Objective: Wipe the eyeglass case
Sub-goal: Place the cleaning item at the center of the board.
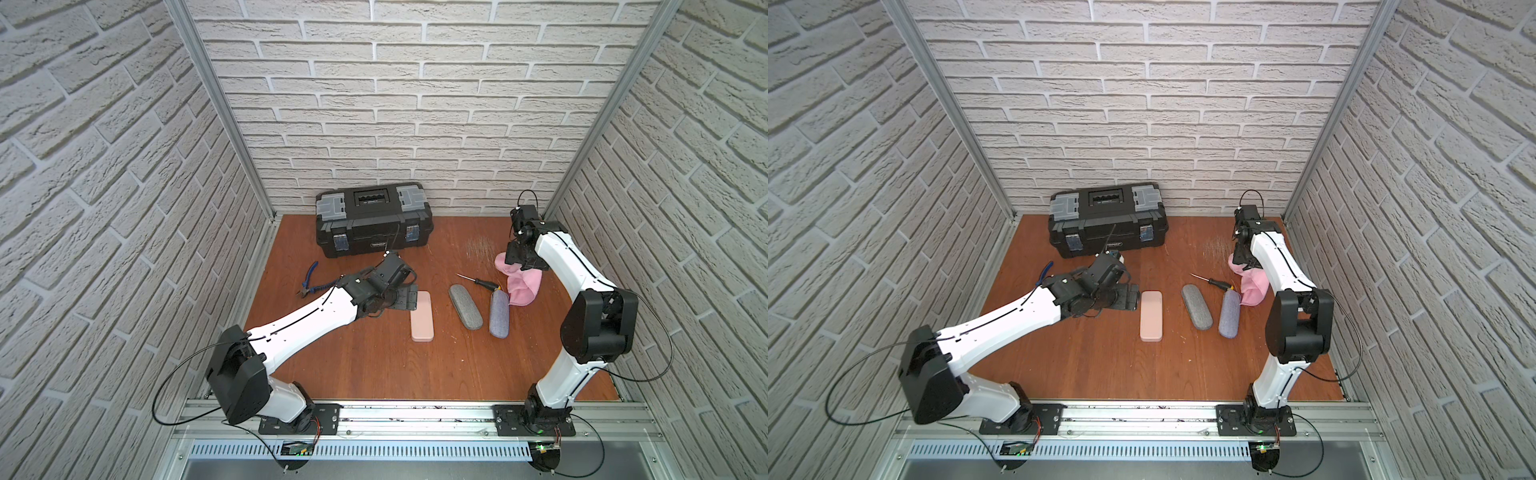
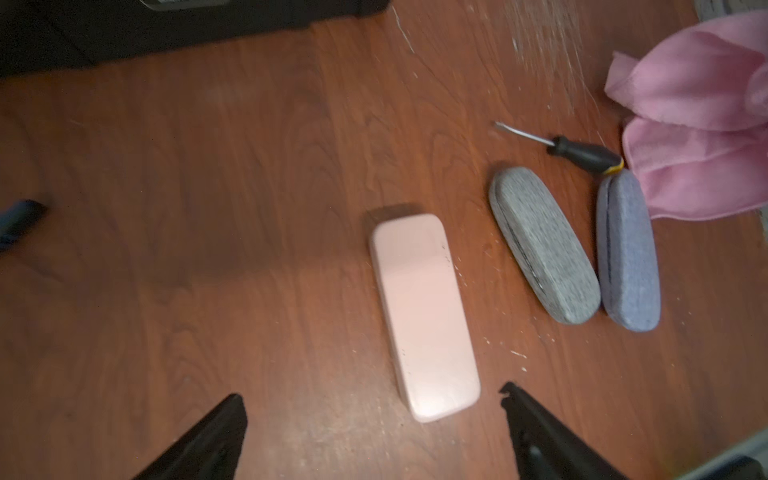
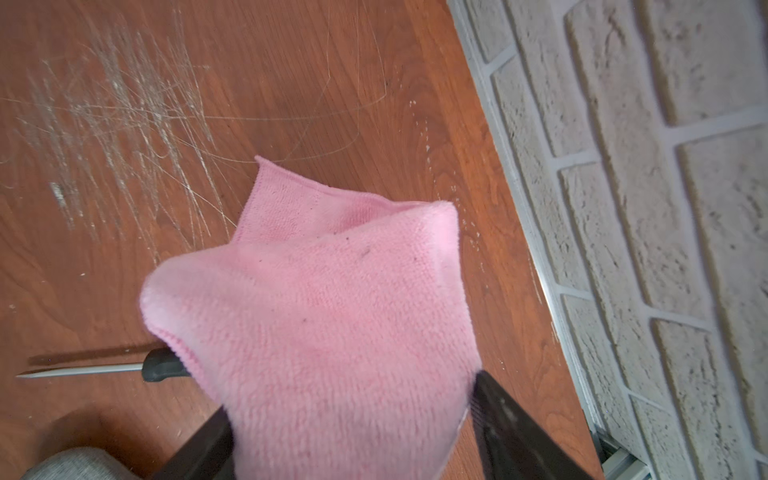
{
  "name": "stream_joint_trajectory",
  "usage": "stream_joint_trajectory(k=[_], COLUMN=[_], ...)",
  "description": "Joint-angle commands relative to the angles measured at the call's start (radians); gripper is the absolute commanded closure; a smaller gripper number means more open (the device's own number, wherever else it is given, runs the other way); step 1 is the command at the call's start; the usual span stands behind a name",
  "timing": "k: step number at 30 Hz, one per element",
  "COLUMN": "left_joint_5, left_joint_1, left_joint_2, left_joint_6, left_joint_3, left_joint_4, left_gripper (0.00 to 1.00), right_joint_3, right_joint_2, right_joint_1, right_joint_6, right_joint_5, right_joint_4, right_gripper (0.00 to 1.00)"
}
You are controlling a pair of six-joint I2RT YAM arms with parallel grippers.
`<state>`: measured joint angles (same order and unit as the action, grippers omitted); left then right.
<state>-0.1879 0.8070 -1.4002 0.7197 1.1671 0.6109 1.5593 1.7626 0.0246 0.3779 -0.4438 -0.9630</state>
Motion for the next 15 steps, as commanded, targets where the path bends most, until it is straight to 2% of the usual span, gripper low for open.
stream_joint_trajectory(k=[1,3,5,7,9,12,15], left_joint_5=[-0.076,-0.077,-0.078,-0.078,-0.077,-0.088,-0.093], left_joint_1=[-0.048,-0.064,-0.071,-0.074,-0.077,-0.088,-0.119], left_joint_2=[0.073,0.106,0.122,0.128,0.135,0.164,0.197], left_joint_6=[-0.064,-0.073,-0.080,-0.079,-0.076,-0.072,-0.075], left_joint_3=[-0.049,-0.073,-0.088,-0.096,-0.112,-0.158,-0.204], left_joint_4=[0.005,-0.017,-0.026,-0.021,-0.023,-0.056,-0.097], left_gripper=[0.02,0.02,0.02,0.02,0.02,0.02,0.02], right_joint_3=[-0.009,0.024,0.059,-0.025,-0.110,-0.120,-0.083], right_joint_2=[0.035,0.101,0.161,0.107,0.019,-0.028,-0.026], right_joint_1=[0.024,0.033,0.031,0.036,0.036,0.044,0.045], right_joint_6=[-0.006,0.000,0.013,0.020,0.033,0.018,-0.003], right_joint_5=[-0.063,-0.037,0.046,0.167,0.186,0.177,0.223], right_joint_4=[-0.006,-0.052,-0.113,-0.035,0.039,0.051,0.016], right_gripper=[0.23,0.23,0.22,0.19,0.07,0.06,0.06])
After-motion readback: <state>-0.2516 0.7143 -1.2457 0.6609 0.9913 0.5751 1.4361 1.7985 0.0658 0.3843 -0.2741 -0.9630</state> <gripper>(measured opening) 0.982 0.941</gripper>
